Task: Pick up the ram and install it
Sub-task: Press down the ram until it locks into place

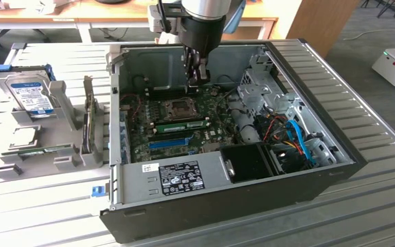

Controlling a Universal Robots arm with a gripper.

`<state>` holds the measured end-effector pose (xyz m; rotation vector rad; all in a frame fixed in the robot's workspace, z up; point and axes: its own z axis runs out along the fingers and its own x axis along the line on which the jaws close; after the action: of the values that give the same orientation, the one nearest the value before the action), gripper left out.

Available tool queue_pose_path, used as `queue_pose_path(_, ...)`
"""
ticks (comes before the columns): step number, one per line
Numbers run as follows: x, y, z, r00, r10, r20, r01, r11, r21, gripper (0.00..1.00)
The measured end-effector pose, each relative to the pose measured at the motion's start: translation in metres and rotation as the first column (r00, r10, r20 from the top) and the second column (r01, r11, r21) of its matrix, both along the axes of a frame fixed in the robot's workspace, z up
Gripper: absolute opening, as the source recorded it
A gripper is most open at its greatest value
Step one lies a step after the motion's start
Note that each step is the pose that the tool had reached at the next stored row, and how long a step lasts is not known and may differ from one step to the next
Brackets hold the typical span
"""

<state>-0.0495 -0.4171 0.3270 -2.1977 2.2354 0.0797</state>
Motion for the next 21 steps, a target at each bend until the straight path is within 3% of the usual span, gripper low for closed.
queue_pose_path(6,0.0000,0.0000,-0.0005,0.9977,-0.068,0.0000,0.068,0.9977,0.0000,0.11)
queue_pose_path(11,0.0000,0.0000,-0.0009,0.9885,-0.151,0.0000,0.151,0.9885,0.0001,0.11)
queue_pose_path(16,0.0000,0.0000,-0.0014,0.9713,-0.238,0.0000,0.238,0.9713,0.0001,0.11)
queue_pose_path(21,0.0000,0.0000,-0.0018,0.9455,-0.326,0.0000,0.326,0.9455,0.0001,0.11)
